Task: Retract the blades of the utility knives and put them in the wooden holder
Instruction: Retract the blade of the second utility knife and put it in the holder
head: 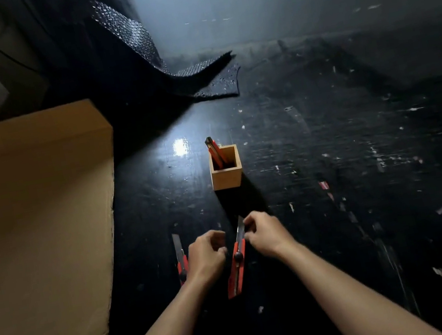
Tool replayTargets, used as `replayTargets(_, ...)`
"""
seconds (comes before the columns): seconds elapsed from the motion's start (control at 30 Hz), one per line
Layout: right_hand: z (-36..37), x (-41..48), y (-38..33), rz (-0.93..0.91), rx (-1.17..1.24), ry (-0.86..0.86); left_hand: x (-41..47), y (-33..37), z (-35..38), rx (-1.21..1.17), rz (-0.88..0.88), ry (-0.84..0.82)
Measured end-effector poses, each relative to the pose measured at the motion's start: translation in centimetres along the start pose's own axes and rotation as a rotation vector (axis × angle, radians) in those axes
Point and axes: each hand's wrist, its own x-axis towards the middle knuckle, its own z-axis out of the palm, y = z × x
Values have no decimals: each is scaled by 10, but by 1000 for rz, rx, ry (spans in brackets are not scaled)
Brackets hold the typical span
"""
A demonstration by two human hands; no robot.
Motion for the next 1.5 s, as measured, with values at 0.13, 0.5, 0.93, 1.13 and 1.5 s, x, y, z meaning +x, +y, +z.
replayTargets(0.13,36,-22,21,153,116,-52,-13,-11,17,5,-32,-108)
replayTargets(0.5,58,-42,43,192,431,-85,-28,-27,30,-309,-166,-202)
replayTargets(0.93,-34,-56,-30,-200,678,-10,-35,57,-46,-546,129,-100)
replayTargets(1.13,-101,-67,-83,-384,732,14,-40,119,-95,-648,286,-97)
replayTargets(1.5,-172,-96,-147,-677,422,374,-63,192,-149,-697,525,-14)
